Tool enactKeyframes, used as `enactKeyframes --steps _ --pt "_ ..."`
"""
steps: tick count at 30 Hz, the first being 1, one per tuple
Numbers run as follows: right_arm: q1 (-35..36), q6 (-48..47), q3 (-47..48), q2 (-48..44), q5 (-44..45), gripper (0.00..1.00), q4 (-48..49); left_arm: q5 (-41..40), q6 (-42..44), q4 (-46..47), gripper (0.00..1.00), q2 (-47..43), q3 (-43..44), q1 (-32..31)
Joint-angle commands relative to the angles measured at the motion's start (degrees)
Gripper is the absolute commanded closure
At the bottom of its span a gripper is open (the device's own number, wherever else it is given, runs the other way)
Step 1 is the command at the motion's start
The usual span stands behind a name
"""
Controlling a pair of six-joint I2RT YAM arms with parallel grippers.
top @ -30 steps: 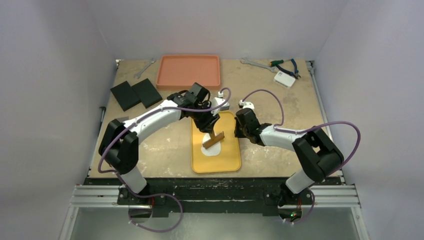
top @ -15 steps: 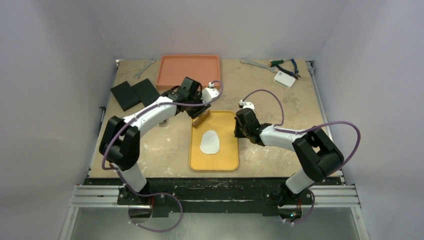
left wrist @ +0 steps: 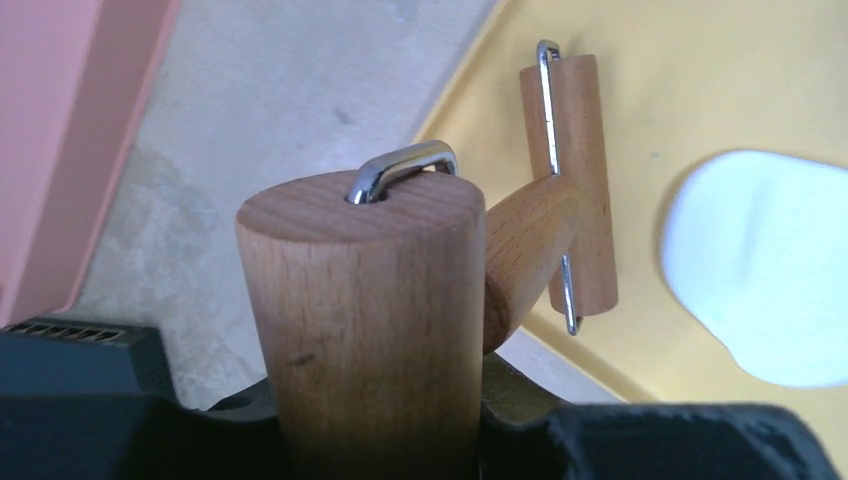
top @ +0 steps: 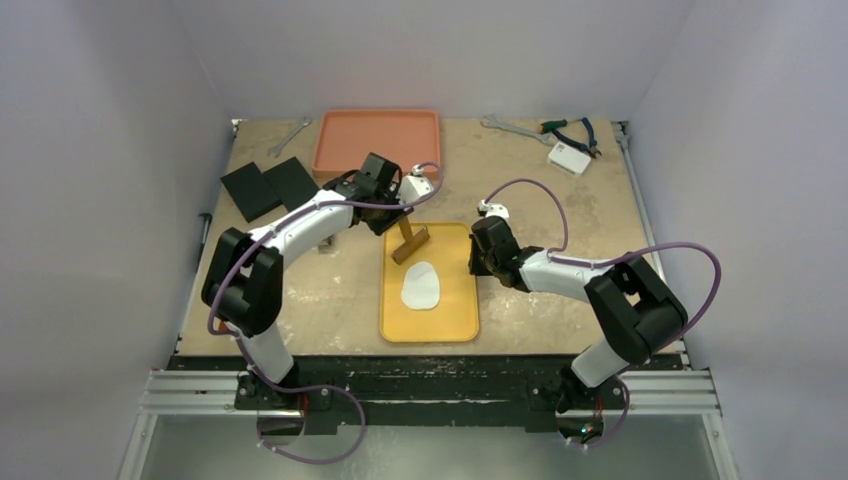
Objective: Roll out the dumpling wrappers from the dough
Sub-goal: Flatten out the dough on the work surface.
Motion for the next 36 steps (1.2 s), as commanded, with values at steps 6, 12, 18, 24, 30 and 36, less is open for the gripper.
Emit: enactKeyframes --steps 6,12,18,24,30,36 --pt "0.26 -1.45 0.25 0.47 -0.38 1.0 -1.93 10.54 -2.92 -16.04 1.0 -5.37 8.13 -8.39" --pt "0.28 -1.4 0.19 0.51 -0.45 1.0 -1.93 12.86 -3.72 -18.69 1.0 -7.1 10.4 -10.65" --pt "0.23 -1.45 0.15 0.41 -0.46 1.0 -1.85 12.04 -1.4 -19.62 1.0 -8.06 7.53 -14.03" --pt "0.29 -1.46 0.19 0.53 -0.64 1.0 -1.93 4.61 0.08 -15.51 1.0 -8.2 2.22 -18.47" --pt "0.24 -1.44 0.16 0.49 -0.51 1.0 -1.89 1.85 0.28 -14.06 1.0 -8.07 3.23 -18.92" --pt "0.28 -1.52 0.21 0.46 -0.59 1.0 -1.85 -0.4 1.81 -14.38 1.0 -7.59 1.92 -20.54"
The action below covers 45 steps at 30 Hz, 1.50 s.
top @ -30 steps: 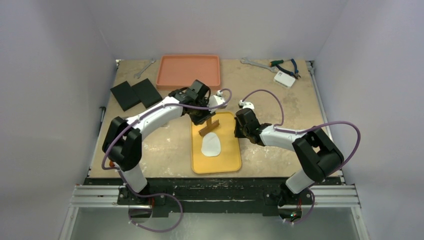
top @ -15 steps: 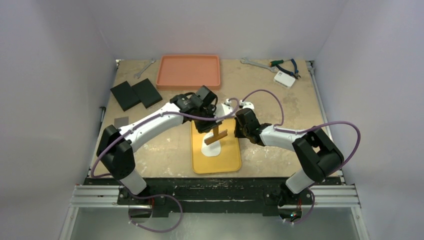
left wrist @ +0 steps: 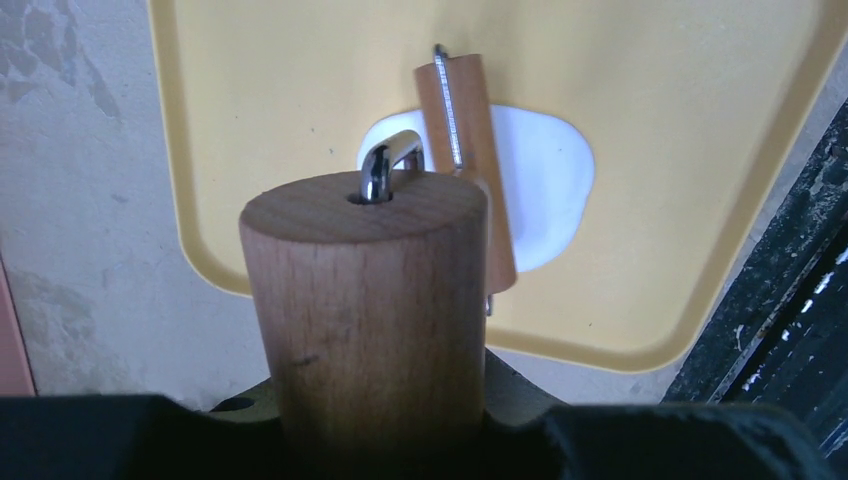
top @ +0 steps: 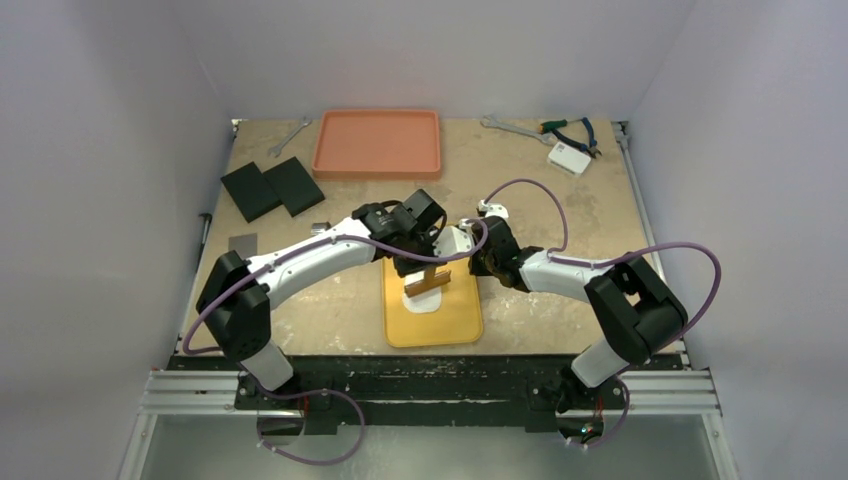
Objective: Roll out the dumpling wrappers from the dough
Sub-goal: Flatten out the dough on the work surface.
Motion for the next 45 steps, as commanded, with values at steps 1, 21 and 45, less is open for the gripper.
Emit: enactKeyframes --steps 1,21,45 --pt "0.24 -1.26 0.22 0.45 -0.4 1.0 -1.8 -2.26 1.89 2.07 1.0 -1.2 -0.02 -1.15" --pt "0.2 -5.39 -1.6 -6.45 -4.3 0.91 0.63 4.65 5.91 -1.6 1.0 -3.93 -5.84 -5.87" --pt "0.26 -33.05 -23.75 -40.13 -44.04 0.29 32.81 15.87 13.35 -3.73 1.0 -1.34 0.28 3.57"
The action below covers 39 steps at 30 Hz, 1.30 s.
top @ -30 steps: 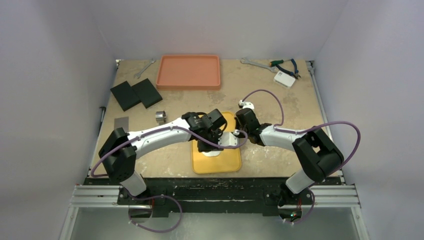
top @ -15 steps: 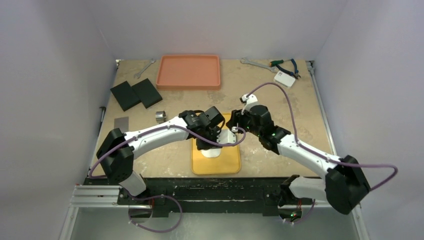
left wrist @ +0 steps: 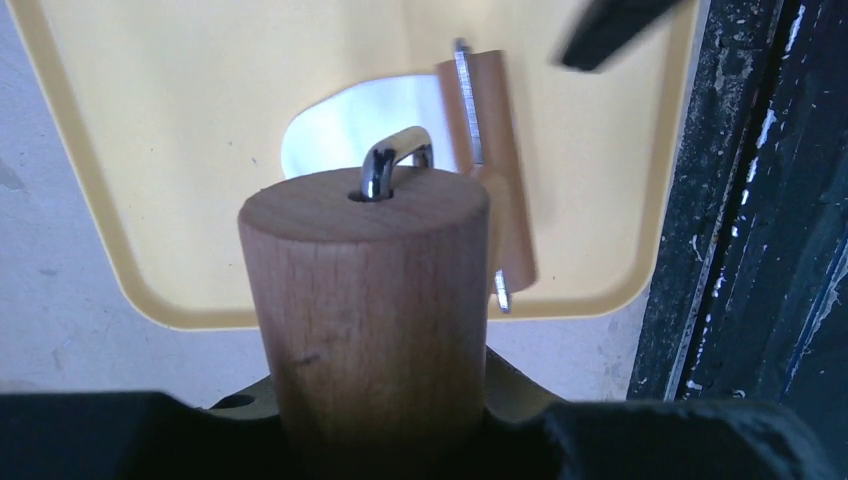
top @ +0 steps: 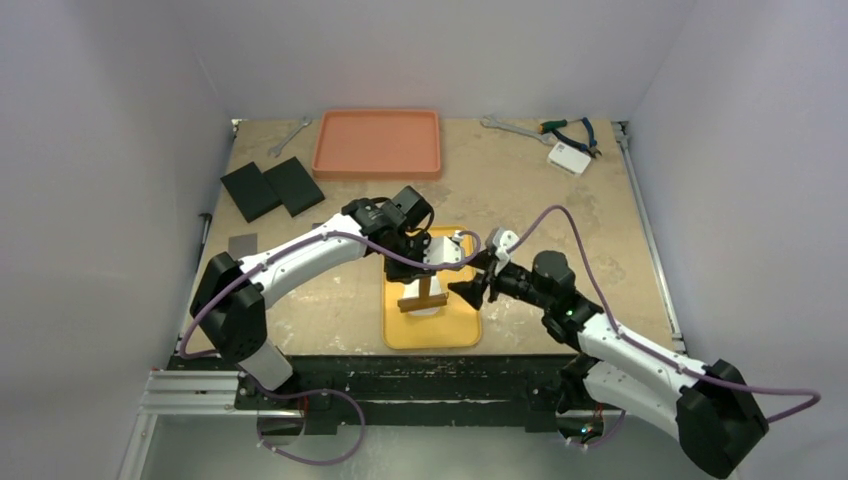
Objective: Roll out the dumpling wrappers from the dough
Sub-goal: Flatten out the dough on the work surface.
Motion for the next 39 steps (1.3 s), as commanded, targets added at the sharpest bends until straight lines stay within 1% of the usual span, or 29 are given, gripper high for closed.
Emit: enactKeyframes --steps 1,3,5,7,8,11,13,15,16,18,20,22,25,29,33,37,39 --pt "0.41 -6.01 -6.1 -5.32 -11.39 0.27 15.69 4.47 1.65 2.61 1.0 0.09 0.98 1.44" --pt "0.44 -6.05 -8.7 -5.21 -12.67 0.23 21.23 5.3 2.23 2.85 1.0 -0.05 0.47 1.82" --pt "0.52 -4.67 -9.51 -1.66 -13.11 0.22 26.98 6.2 2.65 3.24 1.0 -0.18 0.16 1.87" --pt "0.51 -2.99 -8.24 2.93 -9.51 0.22 30.0 6.81 2.91 3.48 1.0 -0.27 0.12 1.87" --pt "0.53 -0.53 -7.75 5.35 -8.92 0.22 31.96 6.97 3.05 3.59 1.0 -0.27 0.17 1.83" --pt "0.53 4.5 -8.3 13.72 -10.78 0.16 44.9 7.18 3.13 3.88 1.0 -0.19 0.36 1.87" --pt "0.53 7.53 -9.08 18.73 -10.11 0.15 53.22 7.5 3.18 3.63 1.0 -0.1 0.68 1.87" --pt "0.53 8.25 -8.46 22.24 -10.26 0.15 58.27 7.82 3.53 3.18 1.0 0.11 1.05 1.83" --pt "0.64 7.8 -7.52 23.67 -12.11 0.15 59.54 8.13 3.7 2.84 1.0 0.31 1.34 1.87" --pt "2.05 6.96 -5.11 26.33 -13.55 0.15 59.05 8.7 3.7 2.55 1.0 0.71 1.88 1.79" --pt "3.95 3.09 -3.47 27.5 -12.86 0.17 56.41 9.17 3.7 2.27 1.0 1.15 2.3 1.79" --pt "4.77 1.29 -3.63 28.59 -12.88 0.19 57.41 9.68 3.81 2.21 1.0 1.35 2.63 1.79" --pt "4.77 4.22 -4.61 30.87 -14.47 0.24 62.1 10.42 3.78 2.06 1.0 1.61 3.41 1.79" --pt "4.8 6.13 -3.62 33.92 -15.32 0.32 64.12 11.46 3.77 1.49 1.0 2.65 4.62 1.76" --pt "4.75 6.17 -3.92 36.28 -14.92 0.33 66.65 11.41 3.94 1.02 1.0 2.82 5.38 1.79" --pt "4.73 5.7 -2.69 37.16 -12.93 0.39 63.51 11.51 3.86 0.87 1.0 3.06 5.49 1.79" --pt "4.74 5.94 -2.97 37.13 -12.65 0.46 64.21 11.52 3.86 0.79 1.0 3.23 5.41 1.79"
